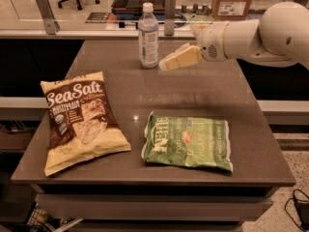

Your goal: Knock blue plastic bottle over

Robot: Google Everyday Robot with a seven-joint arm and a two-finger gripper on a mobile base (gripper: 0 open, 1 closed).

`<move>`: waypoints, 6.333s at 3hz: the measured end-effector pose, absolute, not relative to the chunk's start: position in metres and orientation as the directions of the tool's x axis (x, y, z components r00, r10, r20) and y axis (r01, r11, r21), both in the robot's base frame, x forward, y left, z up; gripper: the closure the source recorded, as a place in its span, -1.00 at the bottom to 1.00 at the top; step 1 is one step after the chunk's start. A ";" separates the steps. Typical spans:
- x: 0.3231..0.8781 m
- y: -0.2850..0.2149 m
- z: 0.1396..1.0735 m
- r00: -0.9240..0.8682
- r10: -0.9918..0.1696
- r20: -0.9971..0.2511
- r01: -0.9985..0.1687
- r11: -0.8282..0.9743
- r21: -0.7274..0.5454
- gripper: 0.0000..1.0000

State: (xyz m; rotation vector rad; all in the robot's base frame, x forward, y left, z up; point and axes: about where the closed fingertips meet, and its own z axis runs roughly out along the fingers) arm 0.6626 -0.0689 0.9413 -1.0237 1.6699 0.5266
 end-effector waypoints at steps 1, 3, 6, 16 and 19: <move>0.676 -0.051 0.942 -0.051 -0.296 -0.954 -0.843 0.525 -0.118 -1.00; 0.699 -0.032 0.940 -0.034 -0.244 -0.969 -0.822 0.559 -0.112 -1.00; 0.741 -0.008 0.913 -0.041 -0.169 -0.985 -0.801 0.594 -0.069 -1.00; 0.753 -0.019 0.957 -0.010 -0.154 -0.988 -0.792 0.605 -0.086 1.00; 0.733 -0.056 1.016 -0.065 -0.350 -0.935 -0.760 0.625 -0.181 1.00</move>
Offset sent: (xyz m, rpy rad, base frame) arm 0.0414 0.0395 0.0051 0.1984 -0.0609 0.0282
